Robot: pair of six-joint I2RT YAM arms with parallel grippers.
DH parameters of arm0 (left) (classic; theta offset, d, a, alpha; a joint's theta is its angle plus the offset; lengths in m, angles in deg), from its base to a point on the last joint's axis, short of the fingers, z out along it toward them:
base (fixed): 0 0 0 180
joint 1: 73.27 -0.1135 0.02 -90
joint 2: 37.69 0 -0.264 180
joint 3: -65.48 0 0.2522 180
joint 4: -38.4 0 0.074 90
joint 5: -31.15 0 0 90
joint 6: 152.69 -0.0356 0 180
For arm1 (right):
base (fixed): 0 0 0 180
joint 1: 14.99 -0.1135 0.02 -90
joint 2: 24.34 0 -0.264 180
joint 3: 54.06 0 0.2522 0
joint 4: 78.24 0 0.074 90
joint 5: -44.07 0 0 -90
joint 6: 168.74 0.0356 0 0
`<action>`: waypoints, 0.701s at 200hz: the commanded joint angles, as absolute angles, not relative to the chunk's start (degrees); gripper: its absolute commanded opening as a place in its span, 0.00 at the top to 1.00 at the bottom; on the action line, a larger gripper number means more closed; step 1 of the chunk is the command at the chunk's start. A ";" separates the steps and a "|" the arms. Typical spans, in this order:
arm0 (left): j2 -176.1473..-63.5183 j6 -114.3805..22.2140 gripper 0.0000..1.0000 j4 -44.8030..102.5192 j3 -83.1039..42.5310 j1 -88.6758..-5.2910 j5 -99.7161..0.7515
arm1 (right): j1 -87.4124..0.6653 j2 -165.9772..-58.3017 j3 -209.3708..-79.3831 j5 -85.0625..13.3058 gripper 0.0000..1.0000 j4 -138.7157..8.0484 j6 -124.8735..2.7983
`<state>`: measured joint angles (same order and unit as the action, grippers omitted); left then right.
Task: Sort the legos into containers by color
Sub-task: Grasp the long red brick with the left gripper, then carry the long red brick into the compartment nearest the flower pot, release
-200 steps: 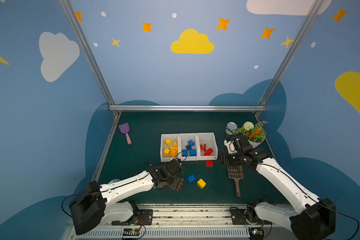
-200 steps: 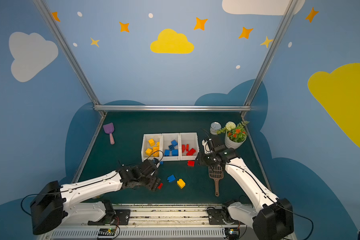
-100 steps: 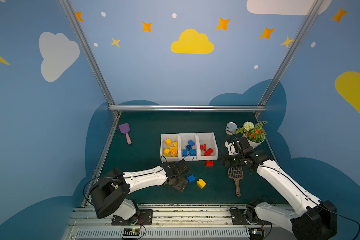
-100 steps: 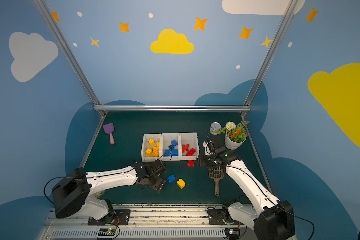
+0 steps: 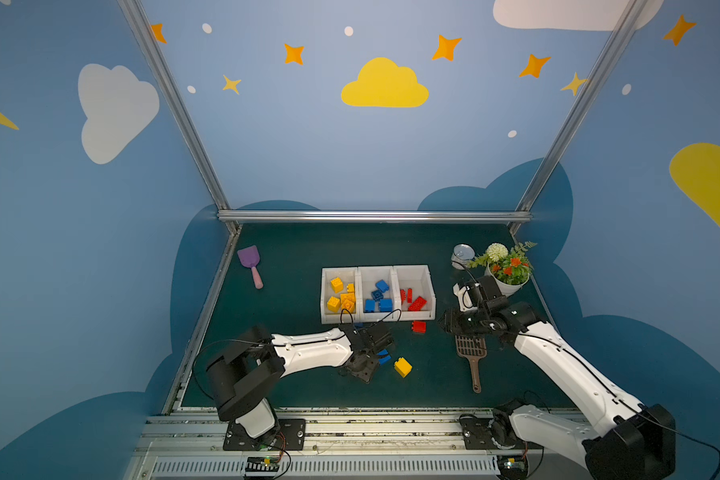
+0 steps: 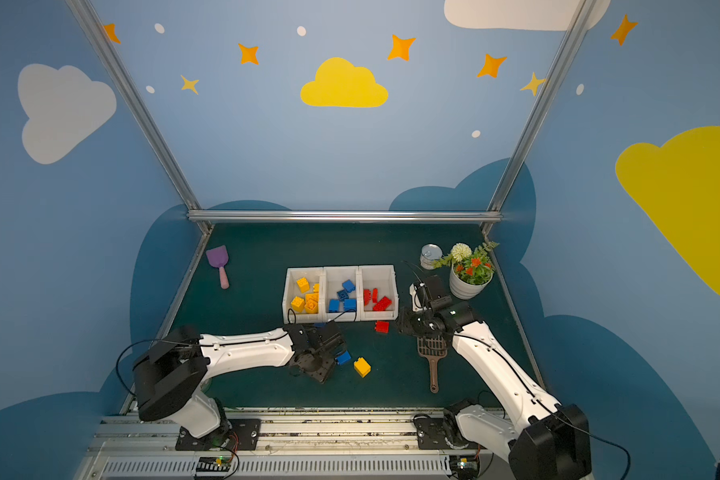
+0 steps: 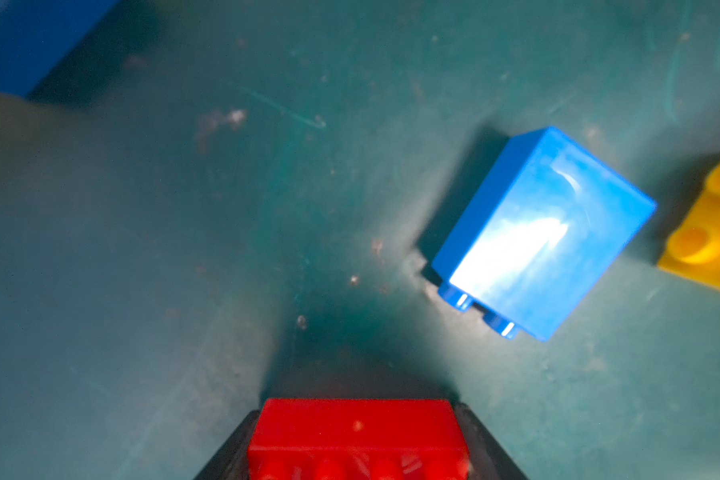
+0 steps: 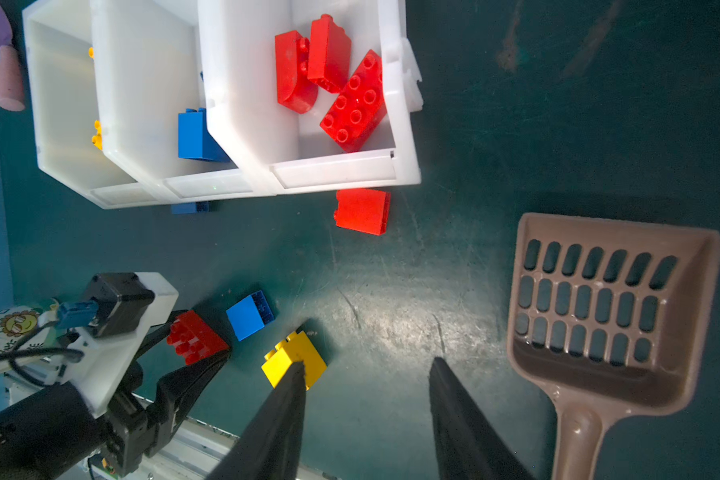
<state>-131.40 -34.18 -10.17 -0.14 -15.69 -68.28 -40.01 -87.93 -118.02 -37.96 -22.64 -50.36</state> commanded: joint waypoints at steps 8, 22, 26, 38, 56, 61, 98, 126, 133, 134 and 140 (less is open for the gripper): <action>-129.86 -33.26 0.39 -10.59 0.50 -15.42 -69.22 | -40.20 -86.82 -117.50 -38.99 0.51 -21.86 -49.49; -128.00 -33.48 0.40 -8.52 0.86 -15.44 -68.15 | -40.21 -86.83 -117.58 -39.08 0.51 -21.77 -49.35; -127.48 -33.49 0.40 -7.98 0.91 -15.46 -67.96 | -40.15 -86.83 -117.61 -39.16 0.52 -21.69 -49.36; -126.31 -33.50 0.40 -6.82 0.86 -15.44 -67.71 | -40.21 -86.74 -117.66 -39.34 0.52 -21.51 -49.28; -125.61 -33.43 0.41 -6.60 -0.44 -15.75 -68.50 | -40.21 -86.44 -117.67 -39.59 0.52 -21.33 -49.29; -125.57 -33.34 0.41 -6.96 -1.20 -15.84 -68.96 | -40.16 -86.32 -117.74 -39.76 0.52 -21.25 -49.22; -128.84 -38.33 0.41 -7.62 -10.99 -18.23 -69.02 | -40.09 -84.58 -117.31 -41.79 0.52 -21.10 -49.29; -136.61 -43.20 0.41 -9.20 -24.18 -21.08 -67.17 | -39.82 -82.12 -115.82 -44.17 0.52 -21.87 -49.18; -139.01 -44.47 0.41 -10.01 -27.93 -21.68 -66.78 | -39.86 -81.28 -115.21 -44.88 0.52 -22.14 -48.74; -139.28 -44.66 0.41 -10.09 -28.41 -21.77 -66.73 | -39.82 -81.11 -115.16 -44.96 0.52 -22.22 -48.66; -141.44 -45.59 0.41 -10.86 -31.68 -22.17 -66.51 | -39.86 -80.25 -114.59 -45.57 0.52 -22.61 -48.52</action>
<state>-135.27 -39.82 -8.53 -22.30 -20.32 -68.07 -39.94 -83.12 -116.55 -42.20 -22.31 -49.72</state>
